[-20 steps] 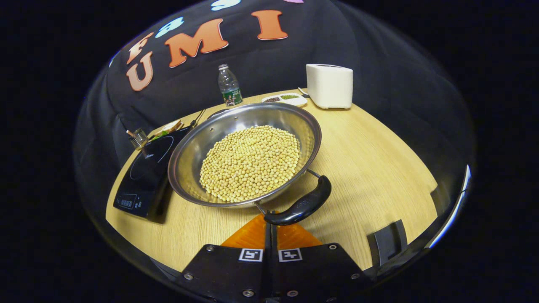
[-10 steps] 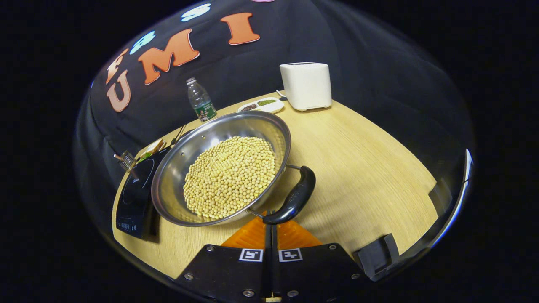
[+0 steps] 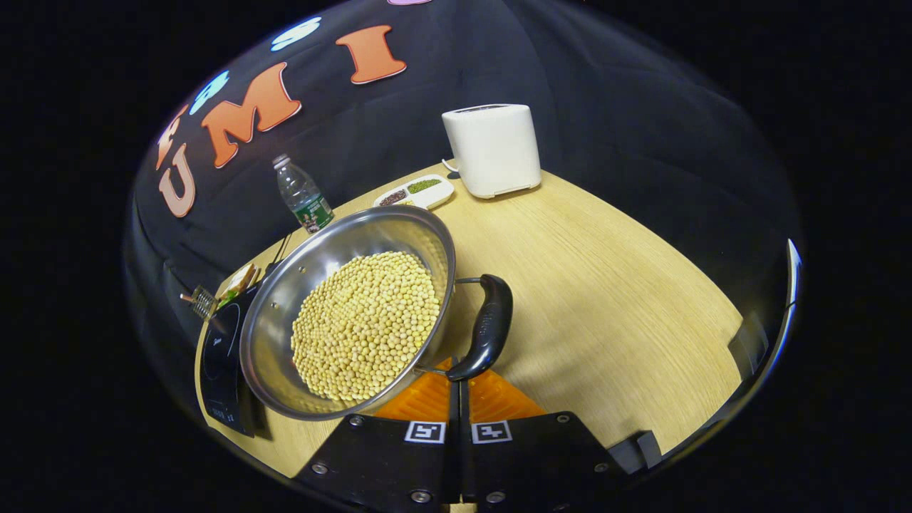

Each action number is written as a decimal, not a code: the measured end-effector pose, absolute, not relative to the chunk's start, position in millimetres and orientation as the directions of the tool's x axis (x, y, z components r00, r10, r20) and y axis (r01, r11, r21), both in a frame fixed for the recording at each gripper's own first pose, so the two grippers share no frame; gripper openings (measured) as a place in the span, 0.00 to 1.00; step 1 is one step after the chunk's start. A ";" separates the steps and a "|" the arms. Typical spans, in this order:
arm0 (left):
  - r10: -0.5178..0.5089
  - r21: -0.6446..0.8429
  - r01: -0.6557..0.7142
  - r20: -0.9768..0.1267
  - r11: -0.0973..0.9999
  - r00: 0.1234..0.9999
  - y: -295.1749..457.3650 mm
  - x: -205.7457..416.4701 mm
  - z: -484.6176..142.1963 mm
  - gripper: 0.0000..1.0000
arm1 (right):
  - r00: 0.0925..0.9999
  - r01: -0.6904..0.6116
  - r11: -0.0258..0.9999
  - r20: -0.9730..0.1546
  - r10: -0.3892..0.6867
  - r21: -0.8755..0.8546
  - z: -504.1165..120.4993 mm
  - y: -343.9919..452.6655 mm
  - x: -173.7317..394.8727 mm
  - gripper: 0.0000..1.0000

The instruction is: First push the handle of the pot to place it horizontally, then grasp the pot with both hands and set it on the induction cooktop.

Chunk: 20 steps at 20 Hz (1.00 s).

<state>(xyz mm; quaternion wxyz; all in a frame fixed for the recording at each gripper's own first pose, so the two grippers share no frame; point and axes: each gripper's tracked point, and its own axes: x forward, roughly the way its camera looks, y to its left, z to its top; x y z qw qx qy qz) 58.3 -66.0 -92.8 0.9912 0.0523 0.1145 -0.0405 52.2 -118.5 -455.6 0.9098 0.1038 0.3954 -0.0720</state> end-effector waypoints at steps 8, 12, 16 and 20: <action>-0.062 0.090 0.086 -0.239 0.992 0.969 -67.5 79.8 -107.6 0.97 | 0.659 0.251 0.958 -0.749 -0.068 0.134 -466.1 -134.4 88.6 0.00; -0.070 0.080 0.093 -0.254 0.992 0.965 -71.0 89.7 -120.3 0.98 | 0.660 0.271 0.954 -0.746 -0.087 0.128 -466.0 -143.8 103.1 0.00; -0.072 0.092 0.100 -0.268 0.991 0.961 -77.5 98.1 -130.7 0.98 | 0.661 0.278 0.957 -0.739 -0.127 0.084 -461.8 -155.5 112.1 0.00; -0.084 0.094 0.113 -0.272 0.989 0.959 -87.2 100.6 -135.2 0.98 | 0.657 0.263 0.964 -0.737 -0.156 0.030 -461.1 -159.6 126.1 0.00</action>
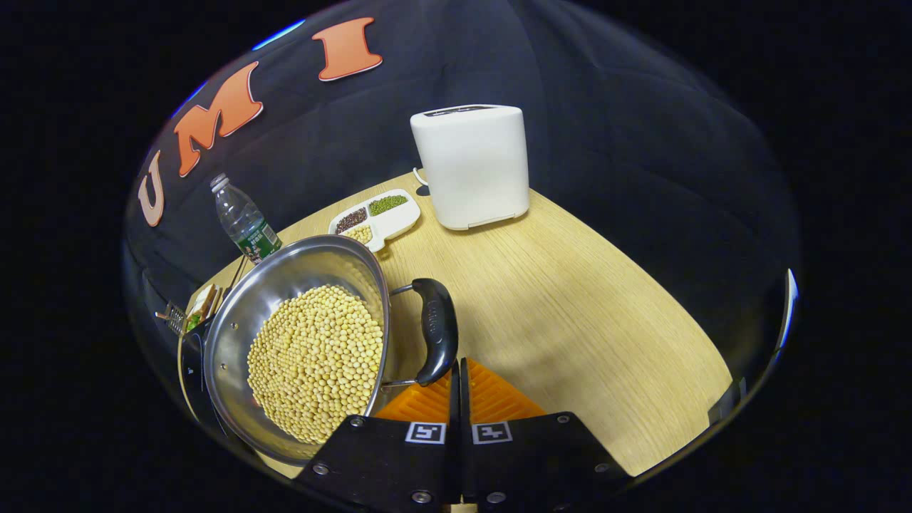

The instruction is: First push the handle of the pot to place it horizontally, then grasp the pot with both hands and set it on the induction cooktop.

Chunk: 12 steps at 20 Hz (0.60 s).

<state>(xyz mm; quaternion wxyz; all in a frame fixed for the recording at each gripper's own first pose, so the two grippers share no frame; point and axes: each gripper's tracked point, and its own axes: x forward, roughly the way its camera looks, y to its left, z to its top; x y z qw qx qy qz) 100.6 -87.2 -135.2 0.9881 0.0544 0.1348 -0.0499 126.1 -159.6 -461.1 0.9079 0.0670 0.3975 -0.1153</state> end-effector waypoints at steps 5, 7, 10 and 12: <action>-0.087 0.110 0.123 -0.289 0.986 0.953 -95.3 102.5 -147.9 0.98 | 0.651 0.254 0.967 -0.740 -0.168 0.003 -462.2 -163.2 142.5 0.00; -0.089 0.106 0.127 -0.304 0.986 0.948 -97.1 102.0 -155.0 0.98 | 0.648 0.255 0.967 -0.741 -0.176 -0.007 -462.7 -164.8 147.8 0.00; -0.090 0.091 0.126 -0.325 0.988 0.941 -100.1 102.2 -168.8 0.99 | 0.648 0.250 0.968 -0.737 -0.194 -0.035 -460.7 -166.4 150.7 0.00; -0.094 0.090 0.134 -0.353 0.987 0.931 -104.2 100.2 -186.7 0.99 | 0.646 0.247 0.969 -0.739 -0.190 -0.033 -458.4 -165.0 148.3 0.00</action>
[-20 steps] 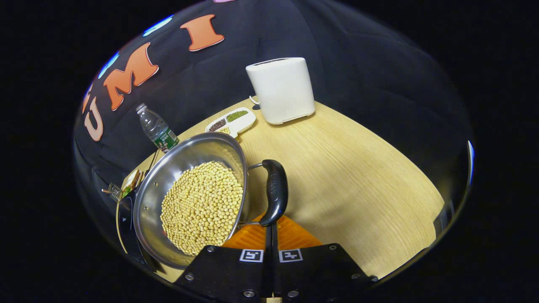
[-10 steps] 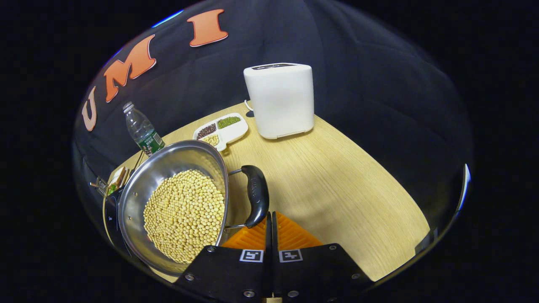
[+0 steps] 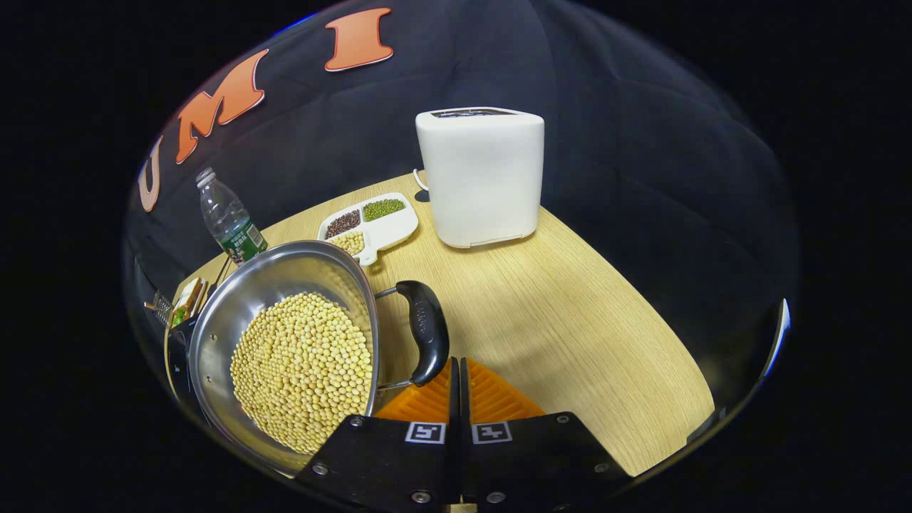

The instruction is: First push the handle of the pot to place it horizontally, then grasp the pot with both hands and set it on the induction cooktop.

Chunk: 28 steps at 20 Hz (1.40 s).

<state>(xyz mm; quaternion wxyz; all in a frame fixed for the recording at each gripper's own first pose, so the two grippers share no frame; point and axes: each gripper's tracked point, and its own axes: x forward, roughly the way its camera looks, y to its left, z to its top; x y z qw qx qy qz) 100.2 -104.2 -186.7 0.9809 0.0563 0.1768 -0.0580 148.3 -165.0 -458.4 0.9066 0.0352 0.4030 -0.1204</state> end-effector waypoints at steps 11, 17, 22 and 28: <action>-0.149 0.026 0.189 -0.512 0.982 0.846 -163.3 62.4 -317.1 0.98 | 0.746 0.213 0.977 -0.642 -0.177 -0.021 -408.0 -163.9 131.8 0.01; -0.175 0.019 0.239 -0.628 0.971 0.758 -203.6 40.3 -415.6 0.98 | 0.804 0.143 0.990 -0.580 -0.129 -0.022 -394.7 -152.9 140.9 0.57; -0.163 0.025 0.247 -0.685 0.969 0.710 -220.2 35.3 -475.3 0.99 | 0.821 0.097 0.991 -0.557 -0.130 -0.088 -399.0 -148.3 156.9 0.90; -0.142 0.028 0.245 -0.749 0.969 0.647 -228.3 42.0 -521.4 0.99 | 0.799 0.087 0.993 -0.591 -0.114 -0.073 -418.2 -146.1 171.2 0.94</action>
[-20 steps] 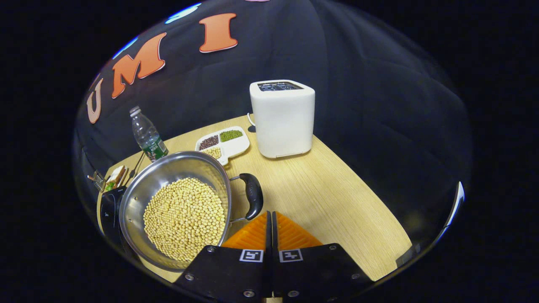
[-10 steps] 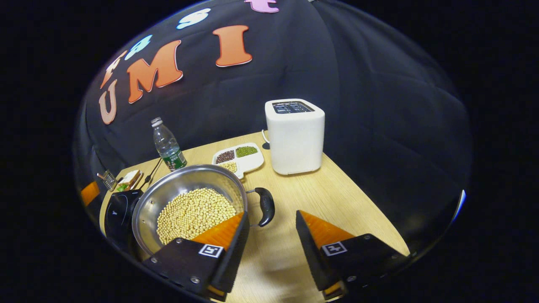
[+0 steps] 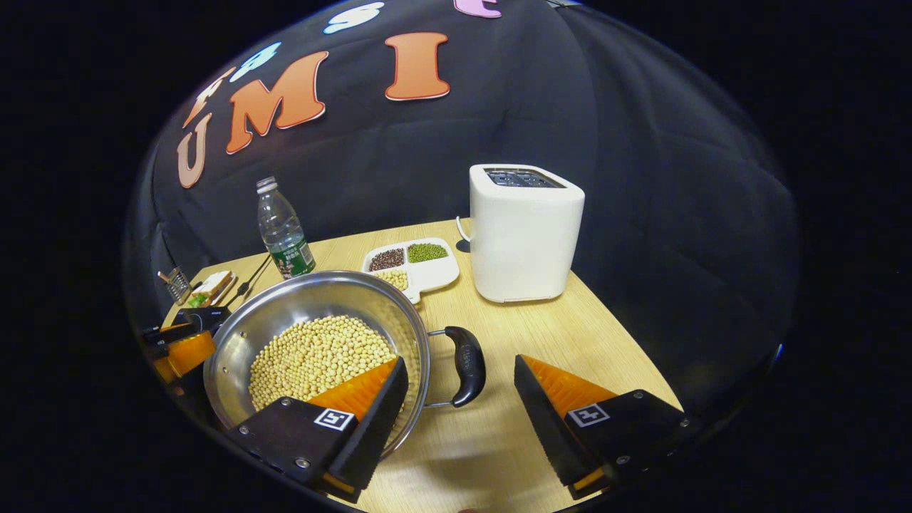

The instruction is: First push the handle of the pot to place it horizontally, then grasp the pot with both hands and set it on the induction cooktop.

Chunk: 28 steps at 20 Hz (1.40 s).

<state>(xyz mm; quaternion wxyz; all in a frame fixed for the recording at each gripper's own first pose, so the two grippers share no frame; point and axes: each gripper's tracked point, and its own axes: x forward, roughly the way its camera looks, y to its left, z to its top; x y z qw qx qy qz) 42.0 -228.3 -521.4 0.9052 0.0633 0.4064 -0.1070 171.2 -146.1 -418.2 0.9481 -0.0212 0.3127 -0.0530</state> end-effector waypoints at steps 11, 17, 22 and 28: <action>-0.127 0.043 0.283 -0.821 0.958 0.557 -236.1 65.0 -572.5 0.96 | 0.714 0.077 0.996 -0.695 -0.086 -0.045 -455.1 -138.9 188.1 0.92; -0.097 0.050 0.257 -0.842 0.965 0.530 -225.2 72.2 -580.2 0.74 | 0.682 0.093 0.996 -0.729 -0.052 0.016 -462.6 -135.3 189.8 0.64; -0.090 0.043 0.246 -0.858 0.968 0.505 -225.3 64.4 -577.3 0.64 | 0.673 0.162 0.983 -0.739 -0.044 0.088 -462.5 -132.8 179.6 0.48; -0.103 0.027 0.239 -0.849 0.971 0.518 -214.1 53.5 -542.9 0.64 | 0.699 0.151 0.985 -0.713 -0.051 0.078 -427.0 -117.5 159.8 0.47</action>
